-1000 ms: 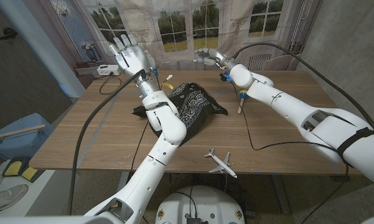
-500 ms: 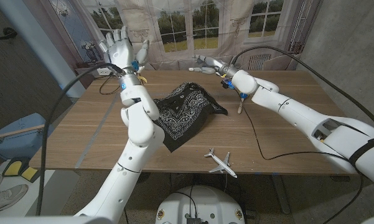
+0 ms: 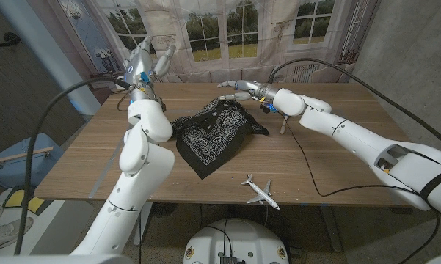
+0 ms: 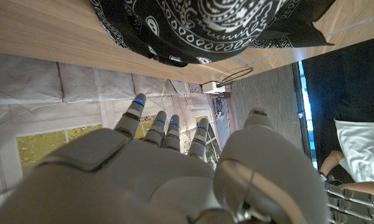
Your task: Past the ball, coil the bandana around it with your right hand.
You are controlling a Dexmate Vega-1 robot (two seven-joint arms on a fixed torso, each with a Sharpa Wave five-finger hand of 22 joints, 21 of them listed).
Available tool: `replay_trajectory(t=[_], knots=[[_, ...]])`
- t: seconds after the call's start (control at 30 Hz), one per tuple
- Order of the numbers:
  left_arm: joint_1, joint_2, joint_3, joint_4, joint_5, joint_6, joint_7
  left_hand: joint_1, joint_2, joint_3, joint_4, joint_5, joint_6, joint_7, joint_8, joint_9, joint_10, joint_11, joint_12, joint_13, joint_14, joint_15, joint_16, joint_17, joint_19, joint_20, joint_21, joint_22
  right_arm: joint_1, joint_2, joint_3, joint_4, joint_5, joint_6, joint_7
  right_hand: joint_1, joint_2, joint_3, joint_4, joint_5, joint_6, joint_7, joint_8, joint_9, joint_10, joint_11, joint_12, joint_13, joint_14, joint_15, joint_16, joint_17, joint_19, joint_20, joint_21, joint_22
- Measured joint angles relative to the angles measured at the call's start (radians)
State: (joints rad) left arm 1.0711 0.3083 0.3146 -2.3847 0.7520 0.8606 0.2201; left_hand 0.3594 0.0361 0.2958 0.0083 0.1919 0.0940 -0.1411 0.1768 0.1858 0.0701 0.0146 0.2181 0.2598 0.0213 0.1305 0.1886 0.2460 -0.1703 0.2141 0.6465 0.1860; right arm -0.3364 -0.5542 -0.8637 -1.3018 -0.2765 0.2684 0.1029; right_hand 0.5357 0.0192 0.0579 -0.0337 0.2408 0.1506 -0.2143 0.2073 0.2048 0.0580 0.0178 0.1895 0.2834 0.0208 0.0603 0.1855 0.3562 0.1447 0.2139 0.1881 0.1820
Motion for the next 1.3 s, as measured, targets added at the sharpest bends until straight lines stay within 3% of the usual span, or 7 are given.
replay_trajectory(t=[0.07,0.1,0.47,0.7,0.83,1.0,1.3], knots=[[0.0,0.0,0.0,0.0,-0.062,0.006,0.013,-0.004,0.004,-0.003,0.003,-0.004,-0.005,0.005,0.0,0.0,0.0,0.0,0.0,0.0,0.0,0.0,0.0,0.0,0.0,0.0,0.0,0.0,-0.01,-0.01,-0.001,-0.024,0.0,0.0,0.0,0.005,-0.006,-0.005,-0.005,0.0,-0.031,-0.001,-0.012,0.0,-0.027,-0.002,0.0,-0.001,-0.019,0.004,0.0,-0.007,-0.013,-0.001,0.0,-0.001],[0.006,0.058,-0.015,-0.05,-0.104,0.009,0.021,-0.004,0.004,-0.004,0.004,-0.004,-0.005,0.005,0.0,0.0,0.0,0.0,0.0,0.0,0.0,0.0,0.0,0.0,0.0,0.0,0.0,0.0,-0.015,-0.016,-0.002,-0.038,-0.085,-0.019,0.028,0.005,-0.009,-0.008,-0.008,0.0,-0.045,-0.002,-0.016,0.0,-0.038,-0.005,0.0,-0.001,-0.028,0.006,0.0,-0.011,-0.018,0.001,0.0,-0.001],[-0.009,0.135,-0.017,-0.078,-0.381,0.032,0.096,-0.012,0.004,-0.004,0.004,-0.007,-0.005,0.005,0.0,0.0,-0.005,0.005,0.0,-0.005,0.0,0.0,0.0,-0.005,0.0,0.0,-0.008,0.0,-0.063,-0.053,-0.011,-0.142,-0.231,-0.082,0.016,0.0,-0.027,-0.021,-0.012,0.019,-0.172,-0.001,-0.03,0.0,-0.138,-0.009,-0.005,-0.01,-0.082,0.022,0.0,-0.036,-0.054,0.001,0.0,0.002],[-0.021,0.178,-0.017,-0.087,-0.509,0.043,0.146,-0.017,0.009,-0.004,0.004,-0.007,-0.011,0.011,0.0,0.0,-0.005,0.005,0.0,-0.008,-0.005,0.005,0.0,-0.009,0.0,0.0,-0.008,0.003,-0.09,-0.063,-0.024,-0.18,-0.334,-0.096,-0.041,0.021,-0.006,-0.016,-0.017,0.018,-0.176,-0.006,-0.029,0.0,-0.143,-0.006,-0.003,-0.01,-0.093,0.021,0.005,-0.043,-0.054,0.001,0.0,0.002],[-0.025,0.197,-0.017,-0.091,-0.557,0.051,0.171,-0.017,0.009,-0.004,0.004,-0.007,-0.011,0.011,0.0,0.0,-0.011,0.011,-0.004,-0.009,-0.005,0.005,0.0,-0.011,0.0,0.0,-0.008,0.003,-0.107,-0.07,-0.03,-0.194,-0.398,-0.087,-0.103,0.032,0.005,-0.007,-0.026,0.026,-0.144,-0.004,-0.004,0.0,-0.096,-0.029,0.024,-0.014,-0.052,-0.014,0.028,-0.057,-0.041,-0.005,0.014,0.002],[-0.031,0.219,-0.018,-0.094,-0.607,0.059,0.201,-0.017,0.009,-0.004,0.004,-0.007,-0.011,0.011,0.0,-0.004,-0.011,0.011,-0.004,-0.009,-0.005,0.005,0.0,-0.014,0.0,0.0,-0.014,0.003,-0.126,-0.078,-0.033,-0.206,-0.449,-0.062,-0.165,0.023,0.013,-0.007,-0.026,0.026,-0.116,-0.004,0.004,0.0,-0.061,-0.038,0.034,-0.019,-0.021,-0.021,0.034,-0.067,-0.027,-0.005,0.016,-0.001],[-0.041,0.255,-0.025,-0.085,-0.697,0.048,0.244,-0.021,0.013,-0.004,0.004,-0.007,-0.014,0.015,0.0,-0.005,-0.012,0.012,-0.004,-0.014,-0.005,0.005,0.0,-0.019,0.0,0.0,-0.015,0.003,-0.142,-0.083,-0.042,-0.244,-0.553,-0.06,-0.197,0.005,0.013,-0.018,-0.015,0.026,-0.104,-0.005,0.004,0.0,-0.116,-0.048,0.014,-0.024,-0.093,0.0,0.014,-0.081,-0.075,0.002,0.0,-0.001]])
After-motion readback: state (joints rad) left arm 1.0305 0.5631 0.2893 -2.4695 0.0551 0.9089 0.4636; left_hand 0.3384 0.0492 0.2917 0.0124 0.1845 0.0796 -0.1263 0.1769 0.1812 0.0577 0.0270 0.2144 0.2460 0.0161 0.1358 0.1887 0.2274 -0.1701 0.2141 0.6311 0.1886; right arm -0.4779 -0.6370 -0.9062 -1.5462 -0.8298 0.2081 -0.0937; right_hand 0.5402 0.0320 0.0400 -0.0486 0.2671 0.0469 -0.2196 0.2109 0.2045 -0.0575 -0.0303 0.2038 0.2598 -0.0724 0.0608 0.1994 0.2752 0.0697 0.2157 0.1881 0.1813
